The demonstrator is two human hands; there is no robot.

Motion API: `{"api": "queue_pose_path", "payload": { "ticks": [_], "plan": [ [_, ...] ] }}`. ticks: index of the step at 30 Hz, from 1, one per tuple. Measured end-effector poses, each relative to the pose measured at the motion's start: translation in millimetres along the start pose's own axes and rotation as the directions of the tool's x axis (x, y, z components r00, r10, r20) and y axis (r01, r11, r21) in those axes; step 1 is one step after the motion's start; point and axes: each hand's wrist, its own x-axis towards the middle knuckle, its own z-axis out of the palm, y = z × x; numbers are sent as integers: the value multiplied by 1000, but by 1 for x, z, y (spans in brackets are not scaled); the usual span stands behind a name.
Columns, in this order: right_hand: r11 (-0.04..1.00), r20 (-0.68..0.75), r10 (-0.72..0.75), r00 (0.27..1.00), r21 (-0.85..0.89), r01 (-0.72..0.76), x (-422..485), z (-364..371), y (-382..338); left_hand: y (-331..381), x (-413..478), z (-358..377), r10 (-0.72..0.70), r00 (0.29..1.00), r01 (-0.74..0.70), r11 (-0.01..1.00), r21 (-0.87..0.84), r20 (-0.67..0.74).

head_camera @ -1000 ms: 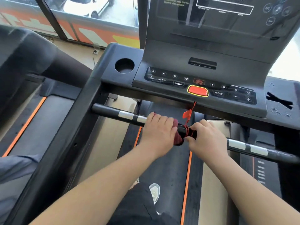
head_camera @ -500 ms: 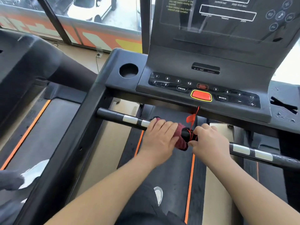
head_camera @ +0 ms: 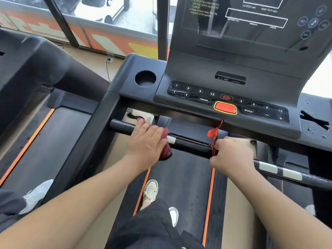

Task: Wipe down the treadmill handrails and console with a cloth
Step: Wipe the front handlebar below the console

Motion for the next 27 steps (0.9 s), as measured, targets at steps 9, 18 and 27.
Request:
{"api": "queue_pose_path", "payload": {
  "ticks": [9,18,27],
  "plan": [
    [998,-62,30,998,56,-26,-1,1,10,-24,39,-29,-88,954,5,960,279,287],
    [983,-404,44,914,180,33,-25,49,12,10,41,-12,72,933,-89,996,32,352],
    [954,-124,-120,985,261,149,-26,22,47,55,85,-12,-107,799,65,994,92,592]
  ]
}}
